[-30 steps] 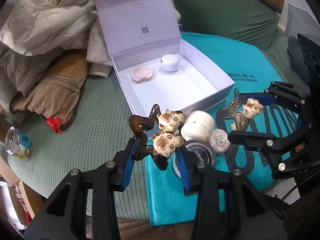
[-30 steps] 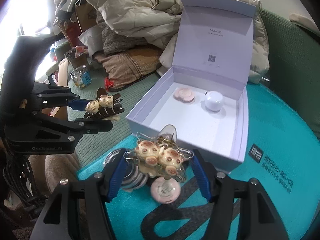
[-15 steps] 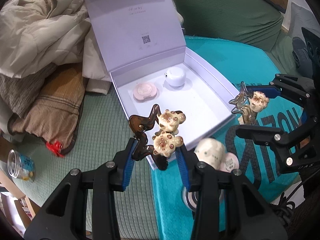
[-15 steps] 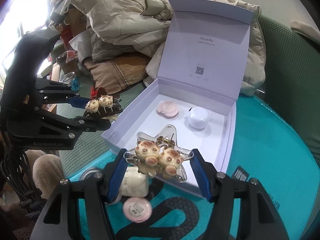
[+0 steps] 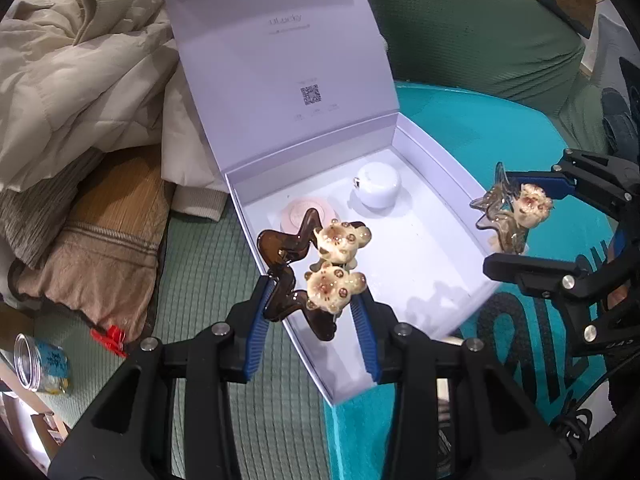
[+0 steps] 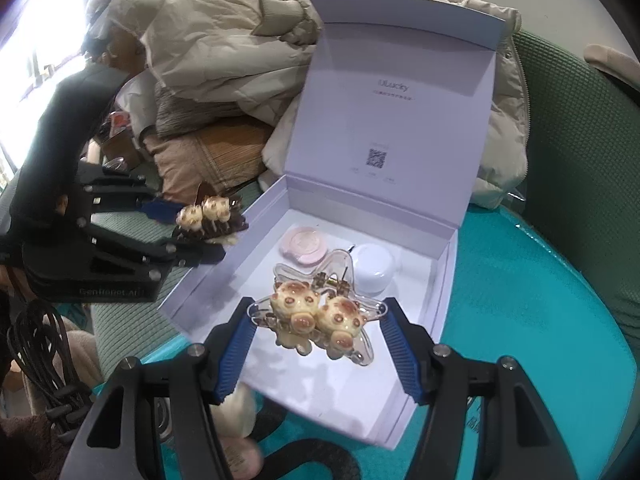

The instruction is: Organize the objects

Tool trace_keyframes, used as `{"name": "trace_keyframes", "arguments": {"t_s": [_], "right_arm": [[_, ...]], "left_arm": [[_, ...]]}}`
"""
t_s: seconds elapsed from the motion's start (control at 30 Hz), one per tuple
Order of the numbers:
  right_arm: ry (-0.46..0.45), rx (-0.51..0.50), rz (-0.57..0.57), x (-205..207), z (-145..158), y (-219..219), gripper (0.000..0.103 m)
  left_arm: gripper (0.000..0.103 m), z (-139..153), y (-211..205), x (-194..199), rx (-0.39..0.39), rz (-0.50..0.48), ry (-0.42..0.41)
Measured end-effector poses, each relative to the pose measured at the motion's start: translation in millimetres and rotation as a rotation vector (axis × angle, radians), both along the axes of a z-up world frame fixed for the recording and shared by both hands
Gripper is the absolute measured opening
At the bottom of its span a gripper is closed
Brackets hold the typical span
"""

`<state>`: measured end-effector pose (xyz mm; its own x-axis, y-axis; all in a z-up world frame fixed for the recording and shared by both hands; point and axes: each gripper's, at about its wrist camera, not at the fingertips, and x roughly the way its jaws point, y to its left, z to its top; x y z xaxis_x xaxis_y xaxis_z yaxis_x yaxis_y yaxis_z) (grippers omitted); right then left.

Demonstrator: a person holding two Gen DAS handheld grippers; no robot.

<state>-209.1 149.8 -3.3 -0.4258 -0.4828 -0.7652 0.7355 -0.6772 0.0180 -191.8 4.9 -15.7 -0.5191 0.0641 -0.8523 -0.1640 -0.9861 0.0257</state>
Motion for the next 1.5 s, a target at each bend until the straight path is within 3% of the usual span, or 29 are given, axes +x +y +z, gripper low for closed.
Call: {"name": "trace_keyframes", "arguments": {"t_s": [0.5, 0.93, 1.5], "right_arm": [[-0.003, -0.015, -0.086, -46.9, -9.7, 1.5, 0.064], [-0.012, 0.001, -0.108, -86.2, -30.4, -18.8, 0.064], [-0.079, 0.036, -0.192, -129.0, -62.1, -38.1, 0.064]], "left_arm": [[0.037, -25.3, 2.9, -46.5, -0.002, 0.002, -0.053], [0.037, -42.2, -12.0, -76.2, 0.067, 0.021, -0.049], [0.037, -62.5, -8.3, -111.3, 0.085, 0.011, -0.043]]}}
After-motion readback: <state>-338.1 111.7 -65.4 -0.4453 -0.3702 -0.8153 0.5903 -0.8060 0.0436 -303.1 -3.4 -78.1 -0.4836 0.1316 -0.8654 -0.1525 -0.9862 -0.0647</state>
